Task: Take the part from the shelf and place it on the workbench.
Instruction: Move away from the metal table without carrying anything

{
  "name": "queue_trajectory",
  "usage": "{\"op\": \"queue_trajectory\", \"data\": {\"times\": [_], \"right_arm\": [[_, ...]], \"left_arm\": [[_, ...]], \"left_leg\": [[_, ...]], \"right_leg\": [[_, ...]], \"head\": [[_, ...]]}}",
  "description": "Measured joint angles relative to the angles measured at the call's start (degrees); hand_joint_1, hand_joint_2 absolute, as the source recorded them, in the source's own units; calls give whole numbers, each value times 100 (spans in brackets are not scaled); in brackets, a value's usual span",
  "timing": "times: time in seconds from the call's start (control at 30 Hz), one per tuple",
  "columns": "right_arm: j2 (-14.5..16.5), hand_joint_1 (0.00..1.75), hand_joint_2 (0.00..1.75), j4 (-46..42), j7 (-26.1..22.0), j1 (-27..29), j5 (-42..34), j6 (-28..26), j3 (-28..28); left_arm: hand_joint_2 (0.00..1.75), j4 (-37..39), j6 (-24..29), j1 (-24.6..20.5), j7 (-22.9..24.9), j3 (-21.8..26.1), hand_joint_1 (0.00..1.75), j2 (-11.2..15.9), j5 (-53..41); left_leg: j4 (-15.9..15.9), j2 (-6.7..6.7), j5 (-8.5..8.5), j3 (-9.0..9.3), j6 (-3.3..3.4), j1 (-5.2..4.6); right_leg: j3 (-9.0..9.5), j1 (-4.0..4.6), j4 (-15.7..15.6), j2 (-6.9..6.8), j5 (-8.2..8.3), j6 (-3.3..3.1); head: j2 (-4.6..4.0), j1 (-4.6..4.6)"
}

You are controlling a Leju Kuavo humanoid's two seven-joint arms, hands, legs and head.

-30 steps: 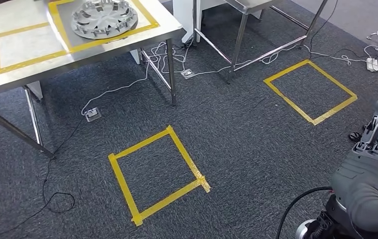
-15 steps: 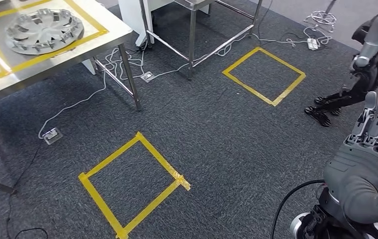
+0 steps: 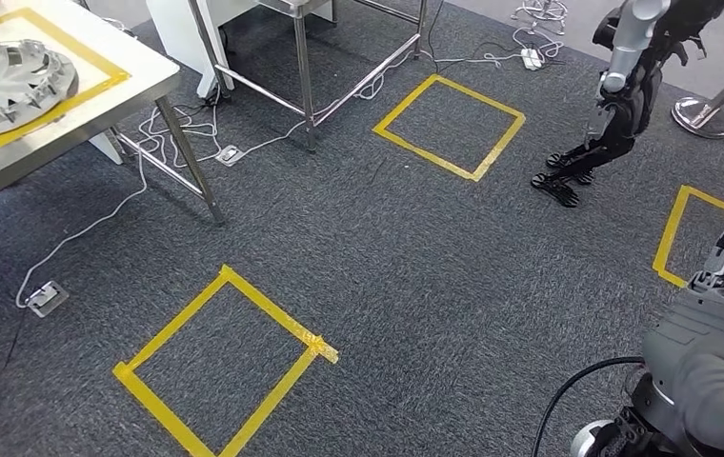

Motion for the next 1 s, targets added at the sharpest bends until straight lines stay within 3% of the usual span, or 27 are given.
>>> {"op": "queue_trajectory", "data": {"times": [0.03, 0.1, 0.17, 0.2, 0.23, 0.27, 0.33, 0.4, 0.47, 0.5, 0.57, 0.63, 0.7, 0.73, 0.77, 0.83, 0.9, 0.97, 1.0], "right_arm": [[0, 0, 0, -9, 0, -6, 1, 1, -1], [2, 0, 0, -21, -1, -15, 1, 1, 1], [4, 0, 0, -19, -1, -12, -2, 1, 3], [6, 0, 0, -19, -1, -8, -2, 1, 4], [6, 0, 0, -19, -1, -6, -2, 1, 4], [6, 0, 0, -20, -1, -5, -2, 1, 4], [5, 0, 0, -20, -1, -5, -2, 1, 4], [6, 0, 0, -20, 0, -9, -2, 1, 3], [5, 0, 0, -21, 1, -10, -2, 1, 1], [4, 0, 0, -24, -1, -8, -2, 1, 1], [1, 0, 0, -21, -84, -75, -25, 7, 8], [7, 0, 0, 21, -278, -305, -73, 15, 51], [50, 0, 0, 141, -411, -583, -118, 16, 149], [88, 0, 0, 228, -426, -690, -148, 15, 212], [123, 0, 0, 314, -429, -770, -180, 15, 271], [168, 0, 0, 444, -444, -894, -246, 14, 355], [179, 0, 0, 517, -468, -993, -288, 14, 405], [187, 0, 0, 576, -488, -1047, -320, 13, 453], [194, 0, 0, 600, -500, -1058, -338, 13, 473]], "left_arm": [[0, -2, 1, -1, -1, 0, 0, -4, 0], [0, -3, 1, 9, -2, -2, 0, -4, 0], [0, -2, 0, 33, 0, -9, 0, 1, 0], [0, -2, 0, 41, 1, -15, 0, 6, 0], [0, -2, 0, 44, 1, -22, 0, 11, 0], [0, -2, 0, 43, 1, -29, 0, 16, 0], [0, -2, 0, 43, 1, -35, 0, 21, 0], [0, -5, -2, 44, 2, -39, 0, 23, 0], [0, -10, -2, 49, 2, -41, 0, 30, 0], [0, -13, 1, 50, 4, -42, 0, 35, 0], [0, -18, 38, 50, 124, -42, 0, 38, 0], [0, -18, 74, 61, 355, -42, 0, 87, 4], [0, -14, 50, 74, 470, -42, 0, 203, 4], [0, -9, 28, 74, 473, -42, 0, 272, -8], [0, -3, 11, 65, 471, -43, 0, 328, -29], [0, 10, -6, 32, 480, -44, 0, 402, -88], [0, 14, -13, 1, 499, -45, 0, 425, -135], [0, 13, -16, -12, 521, -53, 0, 431, -160], [0, 12, -16, -20, 528, -61, 0, 434, -167]], "left_leg": [[118, -175, -93, -39, -16, 3], [714, -532, -412, -317, -18, 3], [1418, -561, -647, -712, -13, -3], [1557, -546, -613, -826, -12, -2], [1474, -542, -458, -836, -9, 0], [1194, -581, -218, -751, -4, 5], [500, -886, 174, -481, 13, 37], [167, -1111, 245, -334, 31, 50], [125, -998, 213, -306, 64, 38], [104, -909, 212, -288, 90, 39], [71, -692, 203, -243, 145, 46], [68, -433, 168, -215, 181, 19], [68, -176, 128, -193, 177, 1], [69, -69, 108, -175, 166, 0], [68, 15, 88, -149, 152, -1], [61, 131, 52, -105, 122, -6], [48, 203, 40, -97, 76, -17], [13, 281, 41, -74, 14, -18], [6, 218, 23, -50, -19, -7]], "right_leg": [[25, -14, -45, 43, 22, -38], [56, -19, -88, 134, 39, -91], [59, -5, -76, 271, 28, -115], [63, 0, -67, 352, 19, -118], [71, 1, -53, 435, 9, -116], [81, -4, -32, 515, -8, -104], [76, -17, 49, 661, -67, -56], [22, -42, 123, 806, -106, 13], [-30, -76, 135, 960, -98, 79], [-52, -80, 160, 930, -113, 108], [-217, -69, 470, 671, -278, 166], [-588, -80, 1156, 371, -576, 220], [-885, -99, 1653, 274, -676, 248], [-886, -106, 1620, 247, -568, 247], [-772, -110, 1376, 212, -371, 236], [-406, -81, 649, 33, -30, 178], [-207, -11, 234, -141, 28, 86], [-195, 34, 157, -123, -3, 2], [-173, 28, 114, -78, 12, -29]], "head": [[0, -15], [0, -77], [0, -136], [0, -160], [0, -181], [0, -205], [0, -251], [0, -256], [0, -244], [0, -236], [0, -176], [0, -77], [0, -28], [0, -15], [0, -7], [0, 1], [0, 4], [0, 10], [0, 6]]}}
